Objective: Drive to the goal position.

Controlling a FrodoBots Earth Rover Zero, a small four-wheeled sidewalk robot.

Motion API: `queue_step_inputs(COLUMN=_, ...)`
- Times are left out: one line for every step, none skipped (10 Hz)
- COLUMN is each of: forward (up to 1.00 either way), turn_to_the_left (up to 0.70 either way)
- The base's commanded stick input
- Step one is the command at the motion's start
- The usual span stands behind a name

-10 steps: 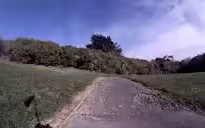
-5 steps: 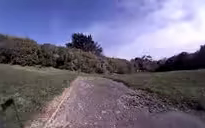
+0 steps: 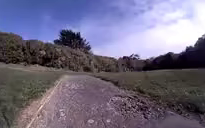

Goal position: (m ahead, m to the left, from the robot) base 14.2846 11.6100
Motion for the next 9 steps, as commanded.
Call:
queue_step_inputs(forward=0.0, turn_to_the_left=0.0)
queue_step_inputs(forward=0.0, turn_to_the_left=0.0)
queue_step_inputs(forward=-0.25, turn_to_the_left=0.0)
queue_step_inputs(forward=-0.45, turn_to_the_left=0.0)
queue_step_inputs(forward=-0.45, turn_to_the_left=0.0)
queue_step_inputs(forward=-0.29, turn_to_the_left=0.0)
queue_step_inputs(forward=-0.04, turn_to_the_left=0.0)
queue_step_inputs(forward=0.0, turn_to_the_left=0.36)
queue_step_inputs(forward=0.0, turn_to_the_left=0.45)
